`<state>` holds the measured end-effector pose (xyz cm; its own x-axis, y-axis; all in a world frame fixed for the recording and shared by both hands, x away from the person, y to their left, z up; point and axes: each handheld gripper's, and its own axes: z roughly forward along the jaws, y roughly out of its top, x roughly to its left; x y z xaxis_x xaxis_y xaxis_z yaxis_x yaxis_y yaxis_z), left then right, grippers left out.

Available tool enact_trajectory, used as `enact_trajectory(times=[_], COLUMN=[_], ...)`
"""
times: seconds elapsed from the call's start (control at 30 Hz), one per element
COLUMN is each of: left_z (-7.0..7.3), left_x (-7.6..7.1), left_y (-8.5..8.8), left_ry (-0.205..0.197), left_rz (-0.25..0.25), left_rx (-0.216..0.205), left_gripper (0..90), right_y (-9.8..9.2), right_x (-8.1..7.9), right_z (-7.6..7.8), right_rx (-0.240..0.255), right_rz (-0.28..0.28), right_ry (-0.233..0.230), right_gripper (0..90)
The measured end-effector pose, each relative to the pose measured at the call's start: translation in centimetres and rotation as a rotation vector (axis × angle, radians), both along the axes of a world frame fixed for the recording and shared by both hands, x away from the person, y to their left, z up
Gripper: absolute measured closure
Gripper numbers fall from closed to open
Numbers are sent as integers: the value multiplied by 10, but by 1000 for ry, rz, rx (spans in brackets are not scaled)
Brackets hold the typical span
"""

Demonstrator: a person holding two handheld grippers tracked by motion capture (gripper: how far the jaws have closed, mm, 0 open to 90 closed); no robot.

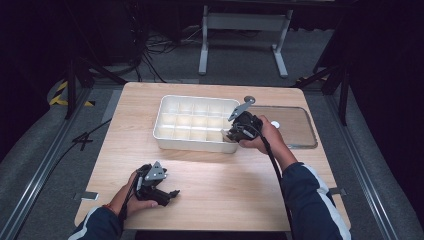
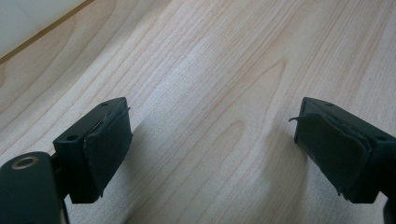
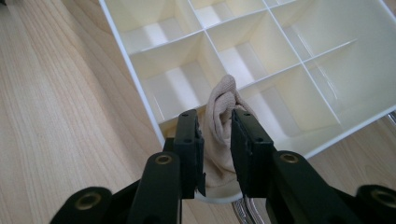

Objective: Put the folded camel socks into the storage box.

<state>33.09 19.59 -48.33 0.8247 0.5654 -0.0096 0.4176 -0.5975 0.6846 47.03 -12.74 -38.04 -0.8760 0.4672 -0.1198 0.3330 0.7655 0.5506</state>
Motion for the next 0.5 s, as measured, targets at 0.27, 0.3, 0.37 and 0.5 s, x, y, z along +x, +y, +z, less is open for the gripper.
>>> enact_trajectory(times=[0.27,0.3,0.37,0.5], left_z=[0,0,0,0], left_x=[0,0,0,0], left_y=[0,0,0,0], left_ry=[1,1,1,1], left_rz=[-1,-1,0,1], left_rx=[0,0,0,0], left_gripper=[111,111,111,110], right_y=[-12,-14,-18,-23], right_x=[-15,-16,-19,-25], right_z=[10,11,13,15], right_rx=[33,40,43,48], right_rz=[0,-1,-9,-17], right_ry=[-27,-30,-39,-57], right_gripper=[650,635,603,550])
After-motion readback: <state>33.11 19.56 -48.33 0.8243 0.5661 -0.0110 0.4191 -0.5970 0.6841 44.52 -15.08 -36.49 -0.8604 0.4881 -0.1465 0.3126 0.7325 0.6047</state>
